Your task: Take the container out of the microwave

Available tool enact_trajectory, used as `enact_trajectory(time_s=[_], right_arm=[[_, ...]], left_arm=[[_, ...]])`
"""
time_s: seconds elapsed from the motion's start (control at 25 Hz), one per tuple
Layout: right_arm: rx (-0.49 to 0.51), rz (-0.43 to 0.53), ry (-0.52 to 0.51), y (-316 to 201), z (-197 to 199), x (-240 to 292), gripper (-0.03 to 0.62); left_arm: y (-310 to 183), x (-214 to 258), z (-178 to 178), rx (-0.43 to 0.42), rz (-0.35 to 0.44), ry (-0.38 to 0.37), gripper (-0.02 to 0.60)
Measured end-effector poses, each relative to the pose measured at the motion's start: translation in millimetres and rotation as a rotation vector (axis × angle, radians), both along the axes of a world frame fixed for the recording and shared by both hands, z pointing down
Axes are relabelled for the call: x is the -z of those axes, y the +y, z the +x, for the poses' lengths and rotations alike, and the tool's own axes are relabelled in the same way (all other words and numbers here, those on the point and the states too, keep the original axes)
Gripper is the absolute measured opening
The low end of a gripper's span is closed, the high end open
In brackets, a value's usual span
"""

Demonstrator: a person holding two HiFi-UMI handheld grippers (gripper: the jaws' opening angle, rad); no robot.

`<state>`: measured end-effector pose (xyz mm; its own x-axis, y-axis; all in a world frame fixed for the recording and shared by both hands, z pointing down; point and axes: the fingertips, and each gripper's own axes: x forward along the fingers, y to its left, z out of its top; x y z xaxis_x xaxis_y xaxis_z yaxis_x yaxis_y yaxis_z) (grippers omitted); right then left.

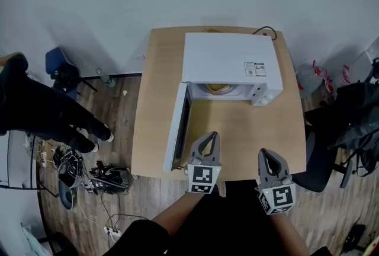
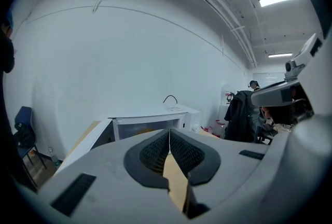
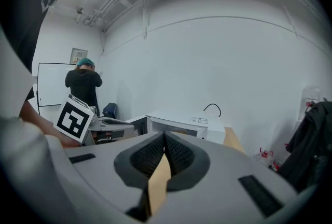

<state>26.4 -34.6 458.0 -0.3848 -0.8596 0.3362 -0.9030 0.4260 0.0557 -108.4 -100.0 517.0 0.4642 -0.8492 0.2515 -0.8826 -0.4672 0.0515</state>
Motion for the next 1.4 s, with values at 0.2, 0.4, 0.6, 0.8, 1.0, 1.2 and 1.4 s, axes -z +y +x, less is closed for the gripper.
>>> enact_trajectory(time_s=[0.2,0.4,0.6,0.8,1.0,1.2,1.4], right_arm=[[-0.003,-0.006,-0.021,-13.6,3.5,-8.3,0.06],[0.014,-0.01,-0.045,-36.9,6.1,-13.9,0.06],[0.018,-0.023,-0.066,-55.2,13.1,-16.1,0.06],[0.013,-0.052,-0.069,-75.5,26.8,-24.5,0.06],[0.008,-0.082,-0.058,-93.2,40.2,-35.3,0.06],[-0.003,-0.111,-0.055,-107.9,49.9,-45.2,0.06],[-0.019,-0.121,-0.069,-118.6,56.4,-50.4,0.06]], left_arm=[[-18.2,-10.8,5.6,0.005,-0.016,0.009,0.014],[-47.7,-21.4,11.8,-0.004,-0.026,-0.035,0.014],[-78.7,-42.5,17.0,-0.005,-0.059,-0.097,0.015],[-112.1,-67.1,22.0,-0.004,-0.103,-0.148,0.015],[-140.6,-93.3,26.2,-0.002,-0.148,-0.166,0.015],[-159.1,-113.4,39.5,-0.039,-0.17,-0.176,0.015],[-177.6,-128.7,50.1,-0.078,-0.163,-0.187,0.016]])
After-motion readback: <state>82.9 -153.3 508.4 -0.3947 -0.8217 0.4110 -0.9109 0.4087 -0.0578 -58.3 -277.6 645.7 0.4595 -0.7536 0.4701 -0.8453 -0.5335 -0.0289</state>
